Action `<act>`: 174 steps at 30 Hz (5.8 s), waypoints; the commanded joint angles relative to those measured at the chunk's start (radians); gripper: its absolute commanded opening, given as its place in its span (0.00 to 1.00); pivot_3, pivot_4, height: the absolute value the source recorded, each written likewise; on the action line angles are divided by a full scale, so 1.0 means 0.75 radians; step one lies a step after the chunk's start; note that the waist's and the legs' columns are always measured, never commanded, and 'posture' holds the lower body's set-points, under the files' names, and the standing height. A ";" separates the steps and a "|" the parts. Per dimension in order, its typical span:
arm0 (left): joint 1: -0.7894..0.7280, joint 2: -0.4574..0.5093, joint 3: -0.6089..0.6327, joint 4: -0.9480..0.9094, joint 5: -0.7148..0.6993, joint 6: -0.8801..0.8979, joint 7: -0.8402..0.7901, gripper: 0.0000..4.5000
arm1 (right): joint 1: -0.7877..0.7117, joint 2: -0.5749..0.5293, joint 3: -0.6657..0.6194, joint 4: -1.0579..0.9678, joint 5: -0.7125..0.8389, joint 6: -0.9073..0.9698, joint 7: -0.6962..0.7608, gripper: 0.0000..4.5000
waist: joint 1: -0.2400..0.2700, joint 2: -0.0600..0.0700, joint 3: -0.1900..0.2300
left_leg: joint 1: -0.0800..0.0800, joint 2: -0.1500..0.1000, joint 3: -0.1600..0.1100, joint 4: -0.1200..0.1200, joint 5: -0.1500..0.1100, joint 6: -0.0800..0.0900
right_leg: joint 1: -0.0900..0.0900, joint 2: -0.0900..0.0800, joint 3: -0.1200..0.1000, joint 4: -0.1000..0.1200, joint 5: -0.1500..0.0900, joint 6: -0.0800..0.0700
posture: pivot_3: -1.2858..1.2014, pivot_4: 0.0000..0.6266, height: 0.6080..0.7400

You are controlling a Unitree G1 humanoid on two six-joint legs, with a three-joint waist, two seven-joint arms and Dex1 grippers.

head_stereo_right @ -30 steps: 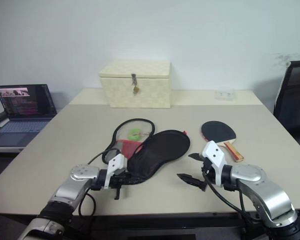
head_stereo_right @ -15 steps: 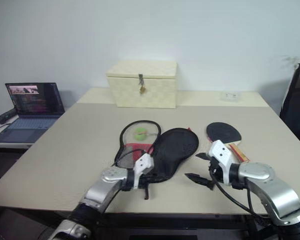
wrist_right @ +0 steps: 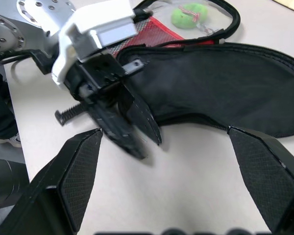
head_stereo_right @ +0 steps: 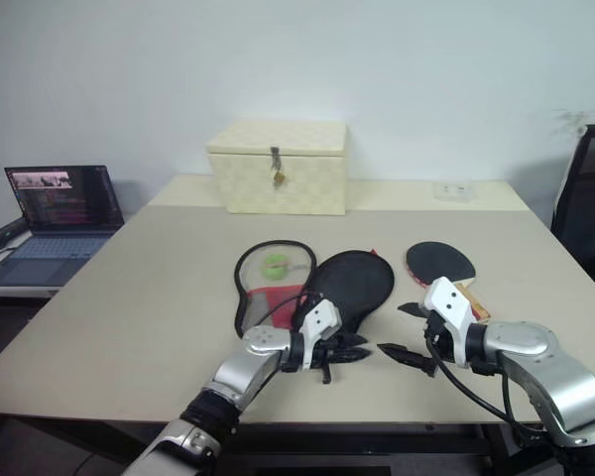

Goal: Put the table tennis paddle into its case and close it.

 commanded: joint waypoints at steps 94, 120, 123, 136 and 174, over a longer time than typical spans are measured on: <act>0.520 0.809 0.507 -0.965 -0.653 0.440 -0.216 0.79 | -0.322 0.478 -0.058 0.300 0.130 0.910 -0.543 0.27 | -0.010 0.000 0.000 | -0.009 0.013 0.000 -0.003 0.000 0.000 | -0.013 0.000 0.002 0.000 -0.001 -0.005 | 0.52 0.24 1.00; 0.363 0.750 0.435 -0.876 -0.617 0.401 -0.208 0.79 | -0.880 0.237 -0.007 1.630 -0.427 -0.192 -0.508 0.99 | -0.019 0.002 0.001 | -0.011 0.011 0.005 -0.004 0.000 0.000 | -0.016 0.002 0.003 0.000 0.005 -0.013 | 0.52 0.24 1.00; 0.375 0.755 0.445 -0.888 -0.619 0.404 -0.204 0.79 | -0.913 0.249 -0.004 1.757 -0.462 -0.249 -0.472 0.99 | -0.023 0.002 0.001 | -0.011 0.011 0.005 -0.004 0.000 0.001 | -0.016 0.002 0.003 0.000 0.005 -0.013 | 0.52 0.24 1.00; 0.367 0.765 0.455 -0.886 -0.624 0.406 -0.212 0.79 | -0.956 0.266 -0.021 1.927 -0.490 -0.240 -0.315 0.99 | -0.023 0.002 0.001 | -0.009 0.012 0.005 -0.003 0.000 0.000 | -0.014 0.002 0.002 0.001 0.005 -0.013 | 0.52 0.24 1.00; 0.325 0.732 0.424 -0.830 -0.588 0.368 -0.209 0.79 | -0.737 0.172 -0.212 1.388 -0.404 0.068 -0.493 0.24 | 0.001 0.002 0.001 | -0.011 0.010 0.001 -0.001 0.000 0.000 | -0.012 0.000 0.002 0.000 0.005 -0.011 | 0.52 0.24 1.00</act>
